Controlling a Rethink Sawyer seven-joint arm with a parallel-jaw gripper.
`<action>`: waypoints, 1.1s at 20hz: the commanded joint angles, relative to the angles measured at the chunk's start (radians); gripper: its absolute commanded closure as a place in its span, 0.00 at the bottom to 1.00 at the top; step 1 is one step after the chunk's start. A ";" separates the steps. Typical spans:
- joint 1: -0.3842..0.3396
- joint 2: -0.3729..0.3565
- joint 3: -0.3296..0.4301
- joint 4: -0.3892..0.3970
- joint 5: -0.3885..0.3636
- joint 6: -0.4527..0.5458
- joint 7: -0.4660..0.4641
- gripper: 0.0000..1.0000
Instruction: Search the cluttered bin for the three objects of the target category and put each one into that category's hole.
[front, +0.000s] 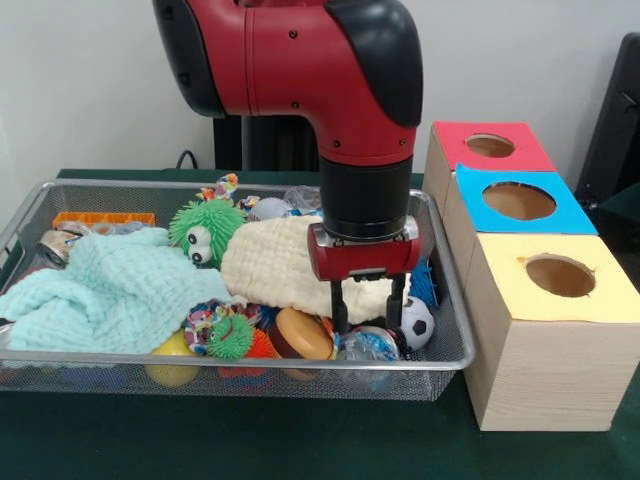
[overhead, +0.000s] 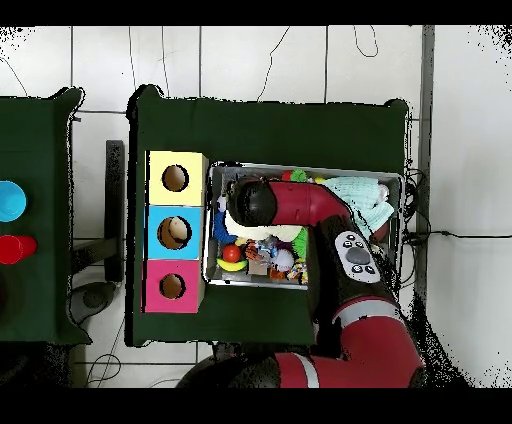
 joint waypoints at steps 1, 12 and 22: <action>-0.027 0.038 0.084 0.053 0.029 -0.072 0.129 0.00; -0.041 0.056 0.094 0.051 0.010 -0.189 0.138 0.00; 0.005 0.121 -0.012 0.017 -0.021 -0.194 0.133 0.00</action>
